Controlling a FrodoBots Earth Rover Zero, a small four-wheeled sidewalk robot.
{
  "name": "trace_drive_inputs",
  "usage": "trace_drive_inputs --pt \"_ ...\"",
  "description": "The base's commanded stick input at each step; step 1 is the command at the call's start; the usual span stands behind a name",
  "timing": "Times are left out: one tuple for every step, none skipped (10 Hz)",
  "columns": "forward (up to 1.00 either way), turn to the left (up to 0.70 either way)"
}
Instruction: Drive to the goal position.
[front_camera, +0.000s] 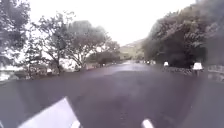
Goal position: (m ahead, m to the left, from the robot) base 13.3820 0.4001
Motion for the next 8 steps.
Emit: trace_drive_inputs --pt "1.0 -0.4" --pt "1.0 -0.4" --pt "1.0 -0.4" --pt "1.0 -0.4" --pt "1.0 -0.4" --pt "1.0 -0.4" --pt "1.0 -0.4" --pt "1.0 -0.4"
